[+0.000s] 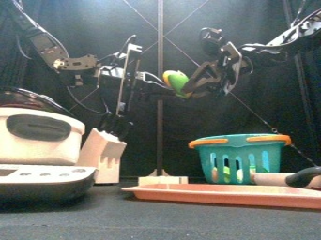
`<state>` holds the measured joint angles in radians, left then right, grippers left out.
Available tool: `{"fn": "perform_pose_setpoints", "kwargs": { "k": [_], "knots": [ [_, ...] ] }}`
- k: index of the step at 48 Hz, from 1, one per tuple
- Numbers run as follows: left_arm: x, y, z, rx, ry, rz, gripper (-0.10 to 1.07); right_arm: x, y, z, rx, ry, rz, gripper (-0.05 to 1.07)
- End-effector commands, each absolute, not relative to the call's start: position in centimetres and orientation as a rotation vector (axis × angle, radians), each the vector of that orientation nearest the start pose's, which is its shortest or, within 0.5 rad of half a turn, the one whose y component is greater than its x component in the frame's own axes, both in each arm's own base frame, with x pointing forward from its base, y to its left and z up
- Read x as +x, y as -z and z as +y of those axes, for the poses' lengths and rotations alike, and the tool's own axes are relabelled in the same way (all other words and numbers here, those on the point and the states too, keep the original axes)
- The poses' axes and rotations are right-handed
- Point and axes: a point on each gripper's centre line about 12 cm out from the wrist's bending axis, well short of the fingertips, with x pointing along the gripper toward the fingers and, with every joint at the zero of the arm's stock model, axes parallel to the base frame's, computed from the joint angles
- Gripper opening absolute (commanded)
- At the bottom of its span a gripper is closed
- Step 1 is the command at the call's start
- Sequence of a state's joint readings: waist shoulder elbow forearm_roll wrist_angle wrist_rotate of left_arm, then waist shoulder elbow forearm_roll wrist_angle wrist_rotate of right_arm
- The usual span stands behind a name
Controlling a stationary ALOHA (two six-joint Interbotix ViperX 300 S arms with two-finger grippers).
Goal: Remove corn husk
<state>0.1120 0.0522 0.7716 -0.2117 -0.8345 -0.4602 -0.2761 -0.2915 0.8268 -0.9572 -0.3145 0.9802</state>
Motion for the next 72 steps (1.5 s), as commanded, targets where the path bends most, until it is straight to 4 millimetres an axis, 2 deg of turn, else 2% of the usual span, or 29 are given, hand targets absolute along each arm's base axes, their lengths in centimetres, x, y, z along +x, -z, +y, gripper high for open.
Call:
{"fn": "perform_pose_setpoints", "kwargs": {
  "k": [1,17,29,42,54,65,72],
  "knots": [
    [39.5,-21.7,6.8,-0.589,-0.259,-0.129,0.29,34.1,-25.6,-5.0,0.138,-0.019,0.291,0.73],
    [39.5,-21.5,6.9,-0.589,-0.263,-0.121,0.29,34.0,-25.7,-5.0,0.143,-0.010,0.290,0.96],
    [39.1,-21.1,7.5,-0.599,-0.287,-0.114,0.29,33.4,-26.7,-5.3,0.139,0.027,0.278,0.97],
    [38.8,-20.4,8.3,-0.687,-0.379,-0.118,0.29,33.5,-27.4,-7.0,0.148,0.177,0.330,0.96],
    [38.8,-20.5,8.7,-0.738,-0.420,-0.139,0.29,34.2,-28.4,-5.9,0.110,0.209,0.367,0.97],
    [38.8,-19.9,9.5,-0.814,-0.499,-0.155,0.29,34.7,-27.8,-6.2,0.030,0.301,0.461,0.97],
    [39.5,-19.8,9.2,-0.816,-0.489,-0.153,0.29,35.3,-27.6,-6.4,-0.005,0.309,0.477,0.97]
  ]
}}
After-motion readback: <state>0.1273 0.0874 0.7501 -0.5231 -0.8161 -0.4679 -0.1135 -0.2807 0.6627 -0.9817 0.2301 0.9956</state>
